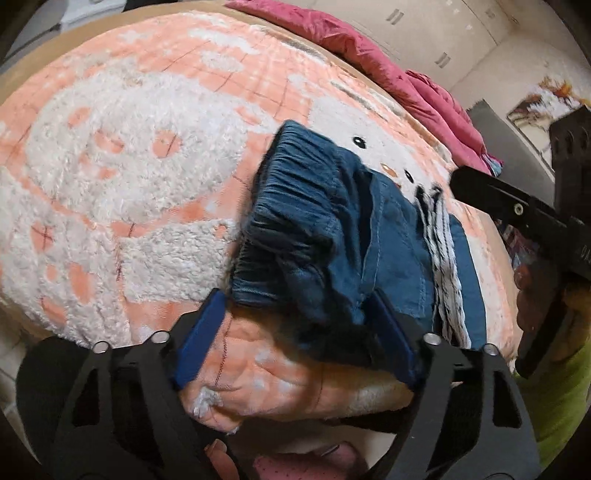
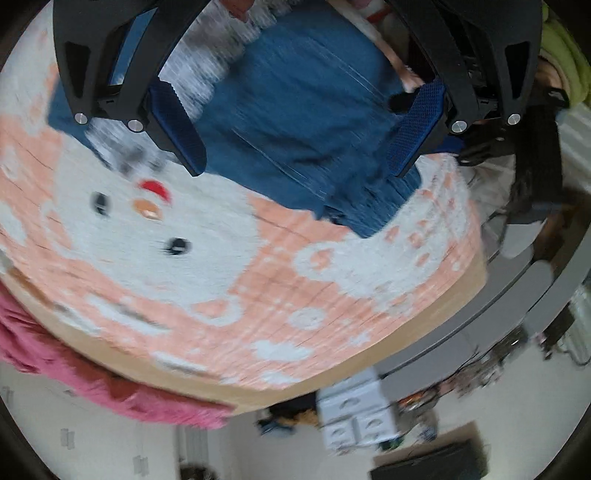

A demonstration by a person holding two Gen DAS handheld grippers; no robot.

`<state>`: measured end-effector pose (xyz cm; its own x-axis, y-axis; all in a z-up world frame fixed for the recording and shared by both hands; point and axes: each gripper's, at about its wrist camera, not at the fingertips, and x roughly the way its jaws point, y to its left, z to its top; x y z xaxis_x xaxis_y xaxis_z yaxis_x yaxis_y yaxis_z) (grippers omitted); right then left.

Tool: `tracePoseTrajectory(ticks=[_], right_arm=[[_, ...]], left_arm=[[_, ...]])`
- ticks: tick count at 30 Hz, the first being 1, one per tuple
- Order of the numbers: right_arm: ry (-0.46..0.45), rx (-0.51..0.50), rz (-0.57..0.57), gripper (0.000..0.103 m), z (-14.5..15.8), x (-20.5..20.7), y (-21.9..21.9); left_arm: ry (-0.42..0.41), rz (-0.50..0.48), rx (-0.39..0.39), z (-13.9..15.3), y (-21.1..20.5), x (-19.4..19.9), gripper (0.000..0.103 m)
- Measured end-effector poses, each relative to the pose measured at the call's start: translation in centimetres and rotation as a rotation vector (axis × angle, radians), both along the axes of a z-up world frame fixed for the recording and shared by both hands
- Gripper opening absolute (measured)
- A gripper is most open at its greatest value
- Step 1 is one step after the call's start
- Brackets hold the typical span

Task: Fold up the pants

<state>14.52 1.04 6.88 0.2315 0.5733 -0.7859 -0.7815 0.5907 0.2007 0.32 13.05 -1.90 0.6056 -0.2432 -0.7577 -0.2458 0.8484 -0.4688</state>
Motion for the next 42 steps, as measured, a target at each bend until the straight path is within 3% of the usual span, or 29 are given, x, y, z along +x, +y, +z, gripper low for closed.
tracePoseTrajectory(ticks=[6, 12, 13, 14, 17, 21, 26, 27, 28, 29, 37, 42], right_arm=[[0.031, -0.088, 0.1, 0.098, -2.1, 1.1, 5.1], [0.095, -0.091, 0.185, 0.097, -3.6, 2.0, 8.5], [0.122, -0.091, 0.203, 0.089, -4.0, 2.2, 8.9], [0.158, -0.089, 0.23, 0.06, -4.7, 2.3, 9.4], [0.194, -0.091, 0.256, 0.046, -5.9, 1.9, 9.7], [0.216, 0.009, 0.237, 0.034, -4.4, 1.8, 7.1], [0.231, 0.136, 0.233, 0.034, -1.7, 1.3, 3.8], [0.228, 0.15, 0.233, 0.034, -1.1, 1.2, 3.1], [0.221, 0.16, 0.233, 0.034, -0.6, 1.1, 2.6], [0.209, 0.172, 0.23, 0.034, -0.1, 1.1, 1.9], [0.15, 0.244, 0.152, 0.034, 2.4, 3.1, -5.1], [0.131, 0.269, 0.105, 0.034, 2.1, 4.5, -10.3]], left_arm=[[-0.006, -0.014, 0.036, -0.4, -0.5, -0.2, 0.062], [-0.007, -0.019, 0.047, -0.3, -0.7, -0.2, 0.062], [-0.008, -0.018, 0.046, -0.3, -0.6, -0.1, 0.062], [-0.009, -0.018, 0.042, -0.3, -0.6, -0.2, 0.062], [-0.014, -0.012, 0.011, -0.4, -0.2, -0.3, 0.063], [-0.03, -0.007, -0.023, -0.3, 0.0, -0.7, 0.069], [-0.056, 0.024, -0.078, 0.1, 0.4, -1.0, 0.075], [-0.06, 0.024, -0.085, 0.1, 0.3, -1.0, 0.073], [-0.077, 0.013, -0.107, 0.5, 0.3, -0.9, 0.051], [-0.091, -0.004, -0.141, 0.8, 0.2, -0.6, 0.04], [-0.174, -0.103, -0.12, 5.5, -4.6, 0.8, 0.037], [-0.174, -0.181, -0.086, 5.8, -8.6, 2.1, 0.037]])
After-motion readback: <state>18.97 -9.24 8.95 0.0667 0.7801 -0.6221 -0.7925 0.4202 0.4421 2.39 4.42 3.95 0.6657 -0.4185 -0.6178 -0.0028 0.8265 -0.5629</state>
